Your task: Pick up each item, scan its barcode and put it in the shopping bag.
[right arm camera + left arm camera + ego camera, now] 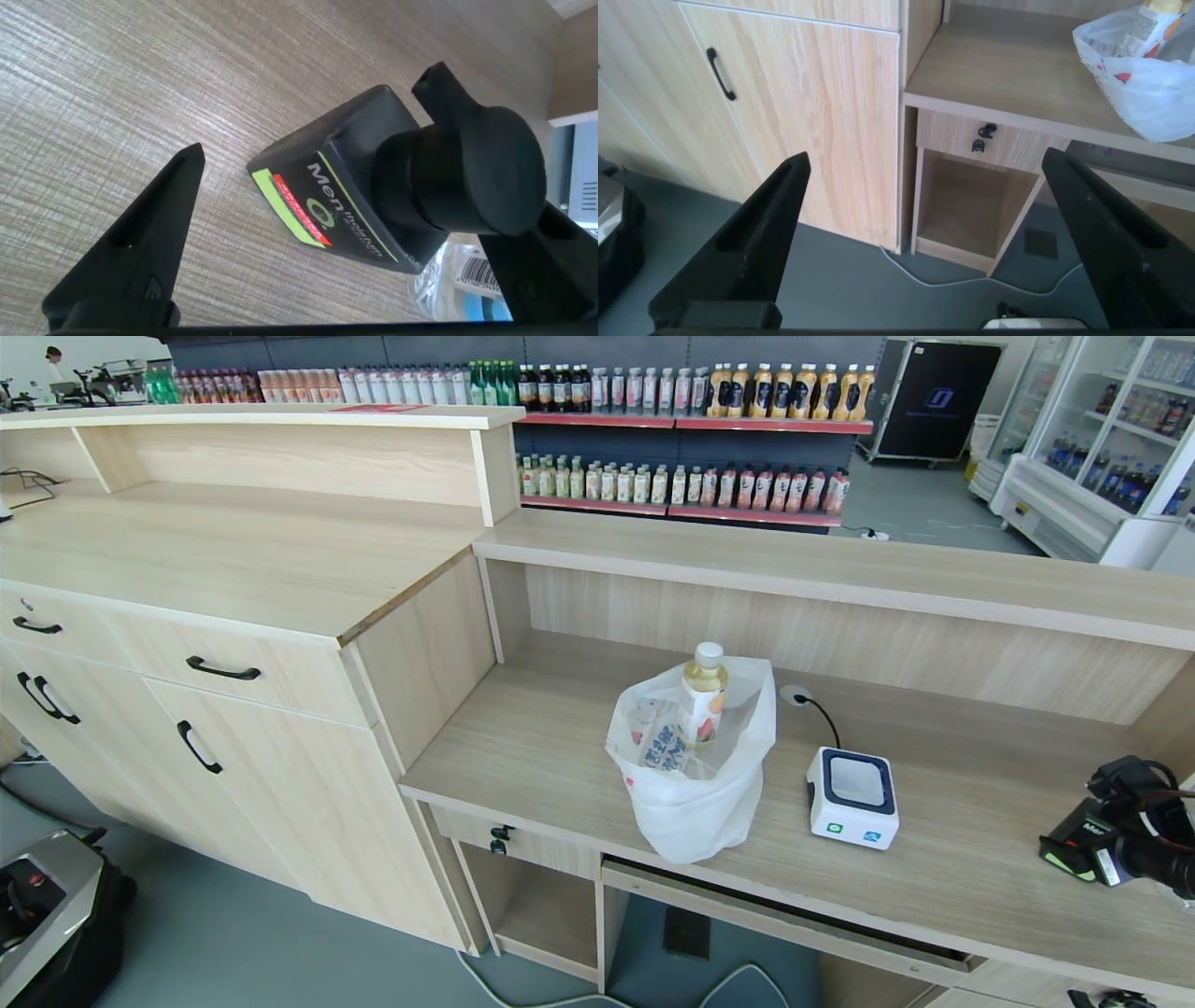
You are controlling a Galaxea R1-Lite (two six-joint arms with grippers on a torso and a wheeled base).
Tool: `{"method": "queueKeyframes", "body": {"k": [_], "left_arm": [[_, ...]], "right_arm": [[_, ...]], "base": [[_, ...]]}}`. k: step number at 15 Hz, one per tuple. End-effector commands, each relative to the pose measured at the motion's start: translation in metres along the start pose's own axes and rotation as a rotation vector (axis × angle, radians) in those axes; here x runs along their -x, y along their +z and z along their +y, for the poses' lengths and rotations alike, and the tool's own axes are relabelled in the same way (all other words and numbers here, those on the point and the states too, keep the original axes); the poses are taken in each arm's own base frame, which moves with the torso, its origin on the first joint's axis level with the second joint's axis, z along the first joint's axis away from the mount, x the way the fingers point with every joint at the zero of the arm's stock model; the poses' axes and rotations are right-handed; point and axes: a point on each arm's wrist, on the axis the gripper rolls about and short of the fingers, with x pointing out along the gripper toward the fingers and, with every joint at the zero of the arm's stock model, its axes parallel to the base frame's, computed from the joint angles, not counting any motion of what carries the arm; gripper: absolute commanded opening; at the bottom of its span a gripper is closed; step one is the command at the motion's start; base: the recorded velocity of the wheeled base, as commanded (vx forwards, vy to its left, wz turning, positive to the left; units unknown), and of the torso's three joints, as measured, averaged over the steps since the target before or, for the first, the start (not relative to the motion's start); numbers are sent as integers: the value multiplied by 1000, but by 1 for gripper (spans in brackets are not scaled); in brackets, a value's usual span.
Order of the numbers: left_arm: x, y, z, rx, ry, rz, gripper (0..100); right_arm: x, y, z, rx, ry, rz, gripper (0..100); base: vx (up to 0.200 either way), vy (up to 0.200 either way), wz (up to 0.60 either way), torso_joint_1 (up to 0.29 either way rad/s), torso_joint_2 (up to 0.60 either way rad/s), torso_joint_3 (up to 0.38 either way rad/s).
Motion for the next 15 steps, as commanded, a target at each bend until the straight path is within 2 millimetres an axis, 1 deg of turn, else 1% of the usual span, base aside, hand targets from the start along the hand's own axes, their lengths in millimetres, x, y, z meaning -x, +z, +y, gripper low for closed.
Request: {"method": "queueKeyframes", "body": {"k": [1,7,8,15], "left_arm": [[0,0,0,0,0,0,100],[0,0,0,0,0,0,100],[0,0,0,0,0,0,100],[0,0,0,0,0,0,100]], "right_arm": [[-2,-2,2,-3,8,5,100],[-6,-3,2,-3,8,4,100],[-6,-3,2,-3,8,4,0],[-6,-5,4,18,14,10,0]], "base": [[0,0,0,0,0,0],[0,0,0,0,0,0],[0,0,0,0,0,0],[0,0,0,0,0,0]]}}
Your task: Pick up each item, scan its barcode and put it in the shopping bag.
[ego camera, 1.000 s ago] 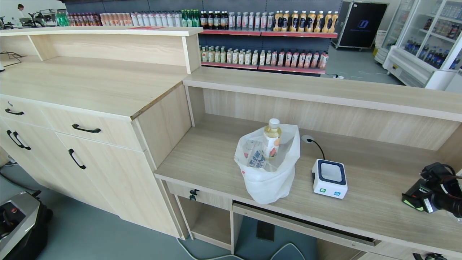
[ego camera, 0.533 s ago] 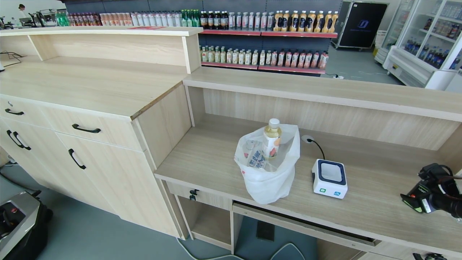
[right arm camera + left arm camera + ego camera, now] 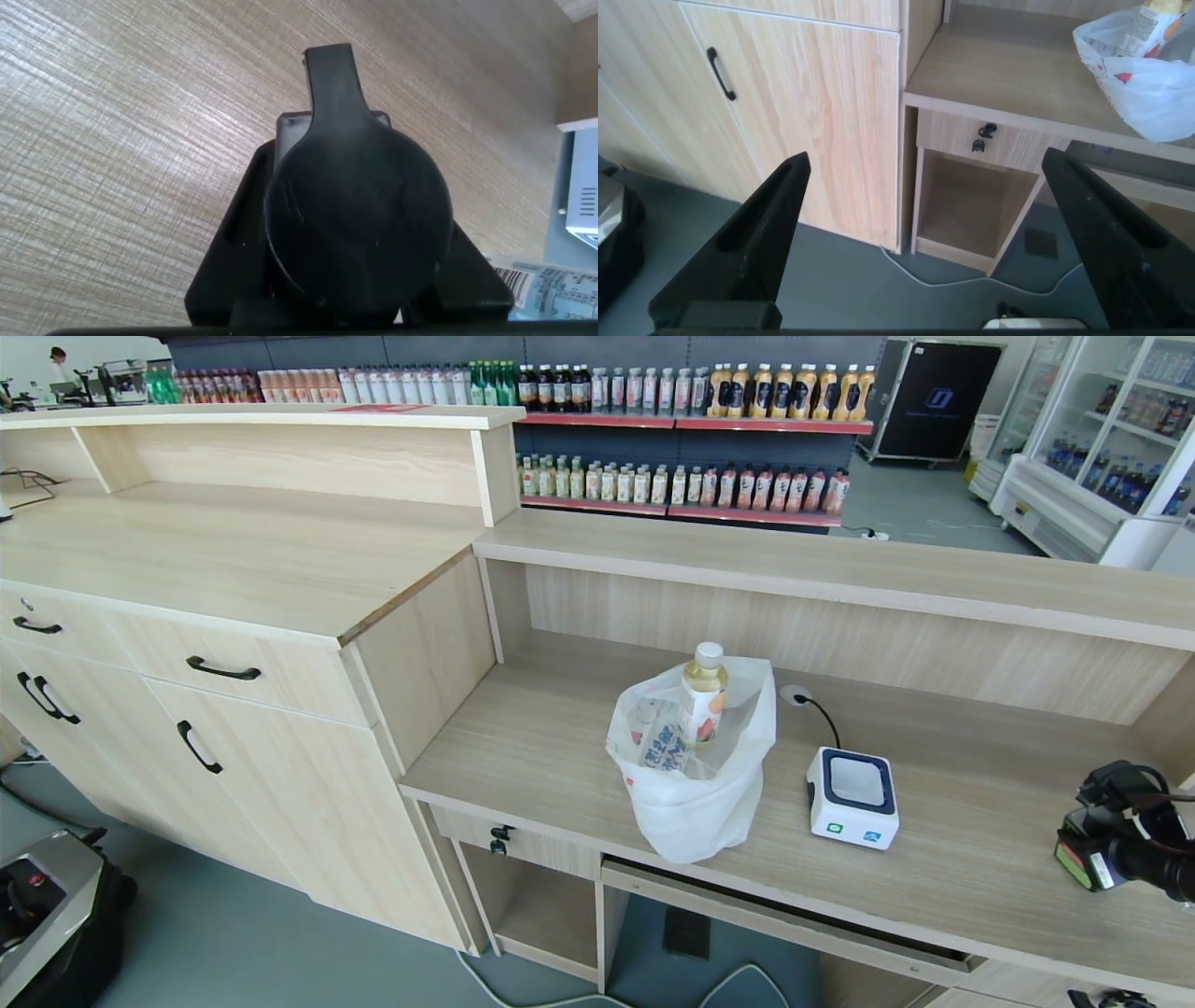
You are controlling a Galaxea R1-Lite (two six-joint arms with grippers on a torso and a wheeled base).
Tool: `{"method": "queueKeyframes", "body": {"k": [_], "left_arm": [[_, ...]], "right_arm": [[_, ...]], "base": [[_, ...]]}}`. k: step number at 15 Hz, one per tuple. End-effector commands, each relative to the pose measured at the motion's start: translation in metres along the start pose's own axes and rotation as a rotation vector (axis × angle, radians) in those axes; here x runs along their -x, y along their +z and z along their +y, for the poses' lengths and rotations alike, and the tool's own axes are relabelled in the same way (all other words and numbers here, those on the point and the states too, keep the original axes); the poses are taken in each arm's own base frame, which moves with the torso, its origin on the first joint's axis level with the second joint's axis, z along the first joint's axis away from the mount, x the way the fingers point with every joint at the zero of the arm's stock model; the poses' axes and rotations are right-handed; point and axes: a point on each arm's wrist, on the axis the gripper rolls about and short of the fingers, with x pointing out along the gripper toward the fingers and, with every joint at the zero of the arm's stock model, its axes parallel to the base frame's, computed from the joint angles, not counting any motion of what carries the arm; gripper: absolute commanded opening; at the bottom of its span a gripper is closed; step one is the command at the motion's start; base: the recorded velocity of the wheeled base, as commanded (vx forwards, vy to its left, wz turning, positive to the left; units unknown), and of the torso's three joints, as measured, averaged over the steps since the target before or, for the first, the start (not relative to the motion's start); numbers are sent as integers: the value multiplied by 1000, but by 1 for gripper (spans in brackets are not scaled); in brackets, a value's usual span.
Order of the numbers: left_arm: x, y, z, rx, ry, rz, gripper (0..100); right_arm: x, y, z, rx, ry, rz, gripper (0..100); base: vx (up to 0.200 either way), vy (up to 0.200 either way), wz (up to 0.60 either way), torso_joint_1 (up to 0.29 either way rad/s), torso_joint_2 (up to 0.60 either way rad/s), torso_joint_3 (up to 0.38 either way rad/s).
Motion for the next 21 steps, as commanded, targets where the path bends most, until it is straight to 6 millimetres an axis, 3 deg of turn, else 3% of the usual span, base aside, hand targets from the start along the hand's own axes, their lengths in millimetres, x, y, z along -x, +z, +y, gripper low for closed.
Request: {"method": "queueKeyframes", "body": {"k": [1,3,4,6,8,9,11,12,17,21], "left_arm": [[0,0,0,0,0,-1,100],[0,0,0,0,0,-1,100],[0,0,0,0,0,-1,100],[0,0,0,0,0,-1,100],[0,0,0,0,0,-1,100],[0,0,0,0,0,-1,100],[0,0,0,0,0,-1,100],[0,0,0,0,0,-1,100],[0,0,0,0,0,-1,100],[0,0,0,0,0,-1,100]], "right_arm": [[1,4,-1,22,-6,-7,0],[11,27,-7,100,-52,-71,0],[31,53,-10,148,-81,-132,0],[85,92,2,232,-114,-234,0],[140,126,11,467,-211,-355,0],[161,143,21,579,-236,-439,0],[184,172,46,752,-206,-643,0],[197,186,60,919,-239,-734,0],[224,226,139,1527,-337,-1138,0],[231,242,183,1620,-444,-1385,0]], "base": [[0,0,0,0,0,0],[0,0,0,0,0,0],[0,0,0,0,0,0],[0,0,0,0,0,0],[0,0,0,0,0,0],[0,0,0,0,0,0],[0,0,0,0,0,0],[0,0,0,0,0,0],[0,0,0,0,0,0],[0,0,0,0,0,0]]}}
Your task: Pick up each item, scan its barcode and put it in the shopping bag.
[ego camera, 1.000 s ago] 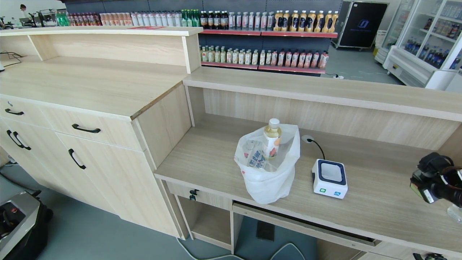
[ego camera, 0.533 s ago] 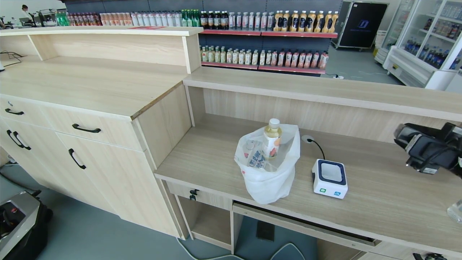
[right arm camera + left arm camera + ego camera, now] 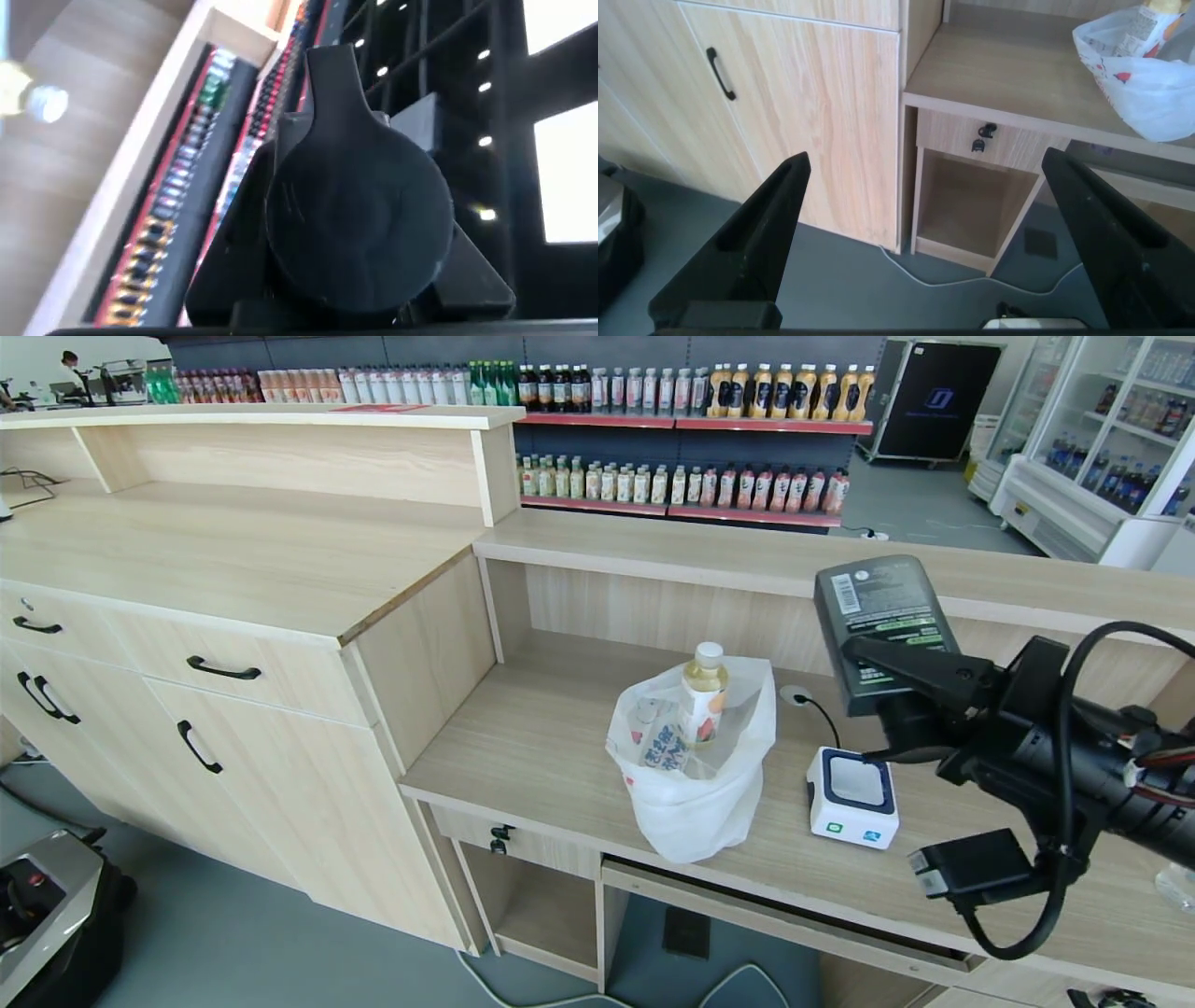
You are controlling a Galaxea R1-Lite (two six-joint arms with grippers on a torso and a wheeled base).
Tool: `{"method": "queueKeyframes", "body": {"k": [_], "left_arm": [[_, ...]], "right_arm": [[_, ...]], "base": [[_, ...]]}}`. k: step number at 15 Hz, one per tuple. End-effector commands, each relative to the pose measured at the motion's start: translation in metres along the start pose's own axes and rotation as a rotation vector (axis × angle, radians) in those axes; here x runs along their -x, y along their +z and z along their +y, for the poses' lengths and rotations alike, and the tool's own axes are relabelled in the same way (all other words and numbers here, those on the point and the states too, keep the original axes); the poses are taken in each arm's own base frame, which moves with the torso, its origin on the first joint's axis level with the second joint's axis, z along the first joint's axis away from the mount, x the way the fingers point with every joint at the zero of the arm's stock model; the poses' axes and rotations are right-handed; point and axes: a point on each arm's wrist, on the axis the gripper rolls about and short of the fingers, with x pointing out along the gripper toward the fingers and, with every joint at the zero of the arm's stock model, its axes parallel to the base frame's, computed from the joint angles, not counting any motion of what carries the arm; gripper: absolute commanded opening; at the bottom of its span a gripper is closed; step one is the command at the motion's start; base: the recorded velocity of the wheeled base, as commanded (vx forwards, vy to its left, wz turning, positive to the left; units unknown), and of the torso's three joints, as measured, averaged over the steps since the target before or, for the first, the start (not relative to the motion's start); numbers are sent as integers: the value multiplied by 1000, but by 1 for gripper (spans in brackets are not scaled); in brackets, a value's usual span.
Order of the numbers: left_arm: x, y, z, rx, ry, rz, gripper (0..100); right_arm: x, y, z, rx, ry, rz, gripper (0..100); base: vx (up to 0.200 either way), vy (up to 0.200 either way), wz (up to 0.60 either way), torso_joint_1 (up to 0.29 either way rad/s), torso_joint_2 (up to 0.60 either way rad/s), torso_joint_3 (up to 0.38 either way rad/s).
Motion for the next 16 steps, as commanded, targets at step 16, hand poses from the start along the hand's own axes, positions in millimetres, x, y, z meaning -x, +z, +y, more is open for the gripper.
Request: {"method": "queueKeyframes", "body": {"k": [16], "left_arm": [[0,0,0,0,0,0,100]], "right_arm": [[-18,82,-68,89,-440,-374,0]], "base": [[0,0,0,0,0,0]]}}
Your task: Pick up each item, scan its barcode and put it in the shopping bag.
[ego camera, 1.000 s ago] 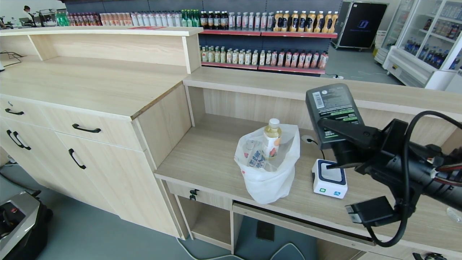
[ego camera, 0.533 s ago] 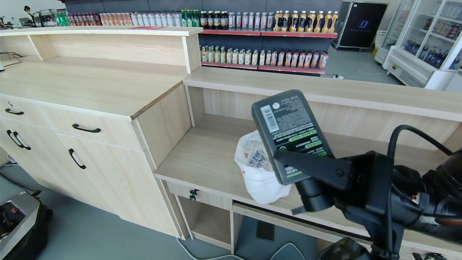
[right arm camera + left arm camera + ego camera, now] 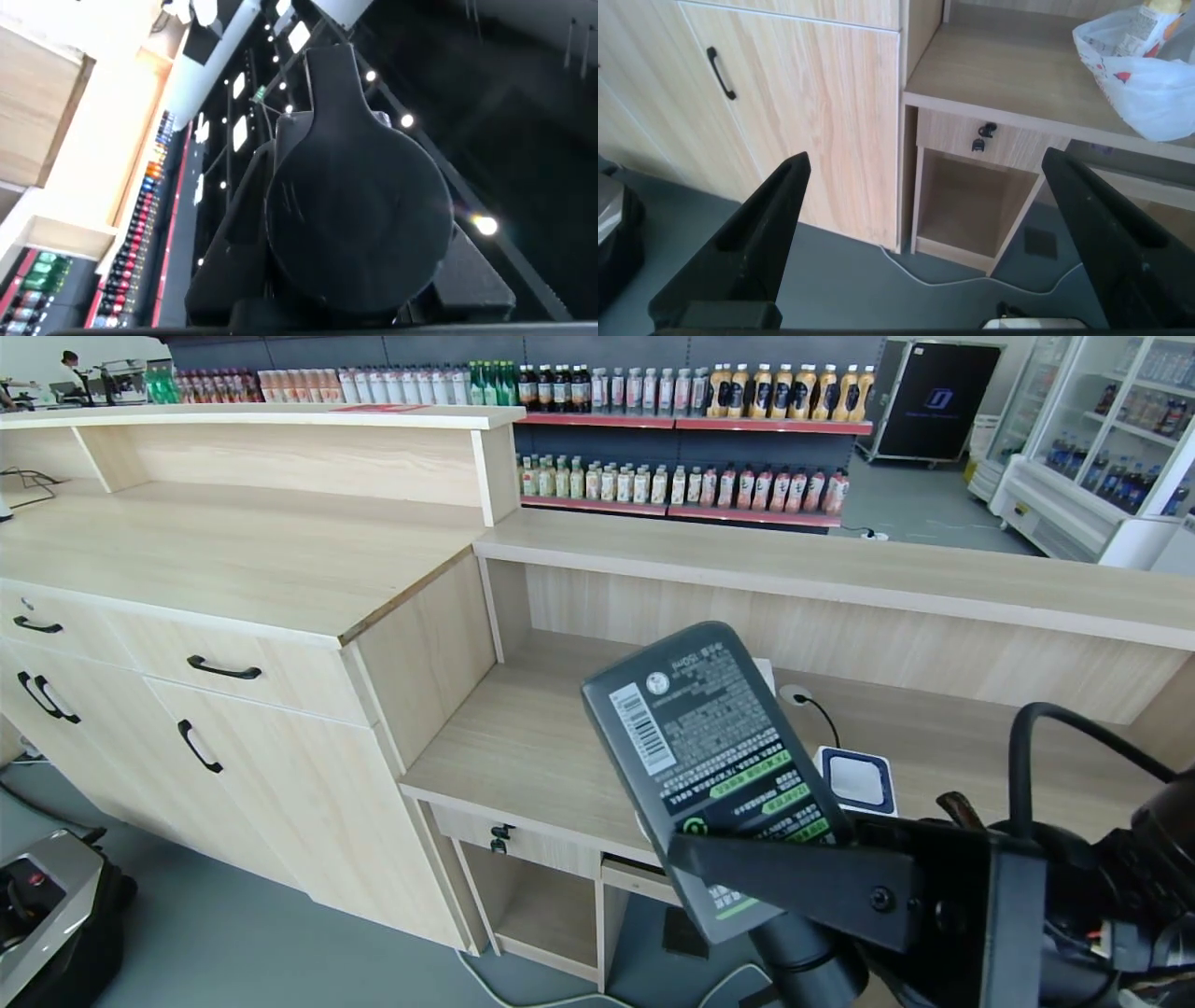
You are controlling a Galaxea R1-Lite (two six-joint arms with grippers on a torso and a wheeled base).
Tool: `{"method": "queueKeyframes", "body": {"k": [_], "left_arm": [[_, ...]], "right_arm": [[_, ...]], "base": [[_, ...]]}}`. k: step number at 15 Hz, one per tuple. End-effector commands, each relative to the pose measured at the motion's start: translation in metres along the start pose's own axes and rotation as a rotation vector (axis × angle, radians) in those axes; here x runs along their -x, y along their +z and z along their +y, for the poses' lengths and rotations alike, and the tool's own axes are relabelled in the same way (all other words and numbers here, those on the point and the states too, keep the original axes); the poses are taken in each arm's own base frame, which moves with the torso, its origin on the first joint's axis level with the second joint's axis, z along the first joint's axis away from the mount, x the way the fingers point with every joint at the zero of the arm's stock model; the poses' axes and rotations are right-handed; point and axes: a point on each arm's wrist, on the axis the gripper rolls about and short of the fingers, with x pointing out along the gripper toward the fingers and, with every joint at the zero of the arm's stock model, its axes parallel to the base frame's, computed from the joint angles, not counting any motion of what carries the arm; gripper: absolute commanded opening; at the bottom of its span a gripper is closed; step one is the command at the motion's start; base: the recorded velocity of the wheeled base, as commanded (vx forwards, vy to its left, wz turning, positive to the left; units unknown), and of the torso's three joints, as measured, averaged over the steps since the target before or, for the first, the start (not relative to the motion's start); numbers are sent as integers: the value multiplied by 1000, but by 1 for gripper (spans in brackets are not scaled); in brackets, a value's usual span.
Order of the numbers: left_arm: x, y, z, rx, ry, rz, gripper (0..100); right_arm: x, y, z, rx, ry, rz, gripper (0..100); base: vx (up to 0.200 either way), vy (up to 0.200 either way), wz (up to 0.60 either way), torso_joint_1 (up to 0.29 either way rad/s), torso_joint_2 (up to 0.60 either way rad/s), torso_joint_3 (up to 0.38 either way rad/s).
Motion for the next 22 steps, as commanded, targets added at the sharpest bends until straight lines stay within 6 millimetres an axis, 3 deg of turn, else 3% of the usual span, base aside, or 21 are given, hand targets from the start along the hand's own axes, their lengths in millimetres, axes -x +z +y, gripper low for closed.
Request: {"method": "queueKeyframes", "body": {"k": [1,6,22], "left_arm": [[0,0,0,0,0,0,100],[0,0,0,0,0,0,100],[0,0,0,0,0,0,100]], "right_arm": [[11,-4,-13,5,-2,0,0],[30,-9,-18,-15,33,-40,0],[37,-7,-24,2,-7,-97,0]], "base": [[0,0,0,0,0,0],[0,0,0,0,0,0],[0,0,0,0,0,0]]}}
